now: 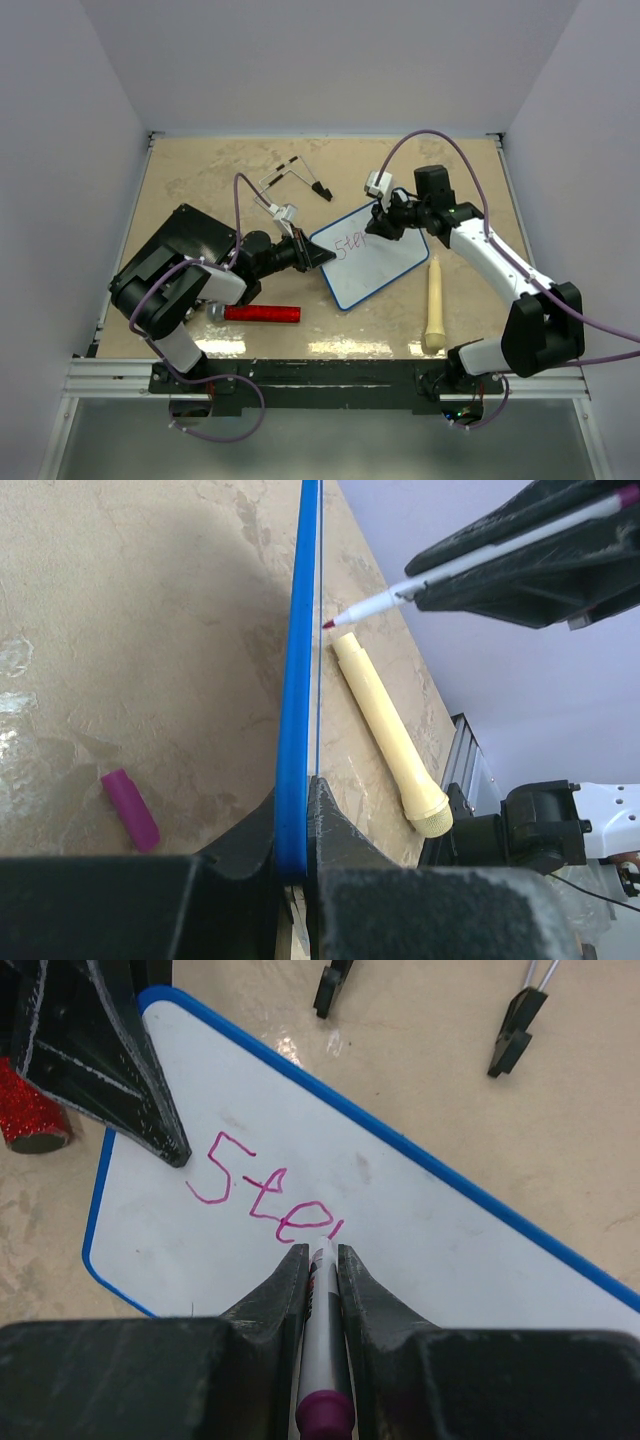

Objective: Write a sentence on the whiteboard

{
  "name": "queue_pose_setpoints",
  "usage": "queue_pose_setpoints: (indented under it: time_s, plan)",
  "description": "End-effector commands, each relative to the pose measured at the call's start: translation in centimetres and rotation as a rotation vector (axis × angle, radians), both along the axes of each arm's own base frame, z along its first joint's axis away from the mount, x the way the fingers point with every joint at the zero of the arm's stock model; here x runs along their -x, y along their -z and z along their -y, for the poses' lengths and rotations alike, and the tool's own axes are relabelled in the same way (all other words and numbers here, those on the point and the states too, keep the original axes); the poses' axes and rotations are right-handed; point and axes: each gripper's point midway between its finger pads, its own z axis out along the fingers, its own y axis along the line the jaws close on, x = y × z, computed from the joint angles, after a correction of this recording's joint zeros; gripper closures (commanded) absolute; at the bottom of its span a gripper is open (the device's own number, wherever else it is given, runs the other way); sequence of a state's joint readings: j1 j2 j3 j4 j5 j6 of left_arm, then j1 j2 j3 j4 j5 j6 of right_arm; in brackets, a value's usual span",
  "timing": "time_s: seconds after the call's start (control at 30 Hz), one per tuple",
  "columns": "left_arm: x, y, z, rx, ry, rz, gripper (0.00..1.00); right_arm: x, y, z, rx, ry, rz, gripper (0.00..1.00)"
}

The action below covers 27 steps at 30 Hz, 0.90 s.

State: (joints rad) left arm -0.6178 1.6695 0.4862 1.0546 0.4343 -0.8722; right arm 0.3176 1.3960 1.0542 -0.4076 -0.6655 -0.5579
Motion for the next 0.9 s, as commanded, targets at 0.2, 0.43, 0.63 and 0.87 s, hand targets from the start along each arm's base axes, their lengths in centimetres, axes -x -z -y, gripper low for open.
queue_pose_setpoints:
  time_s: [0.2,0.43,0.63,0.87]
  plan:
    - [0.5,-2.4,0.5,0.043,0.043,0.111,1.0,-2.6,-3.2,-1.0,-0.074,0.028,0.095,1.0]
    - [0.5,-2.4,0.5,0.042,0.043,0.113,1.0,-3.1,-2.8,-0.5,-0.059,0.064,0.094,1.0]
    - [0.5,-2.4,0.5,0.042,0.041,0.113,1.0,-3.8,-2.9,0.7,-0.052,0.109,0.109,1.0]
    - [0.5,-2.3,0.5,0.04,0.041,0.11,1.0,-3.0,-1.5,1.3,-0.019,0.094,0.078,1.0]
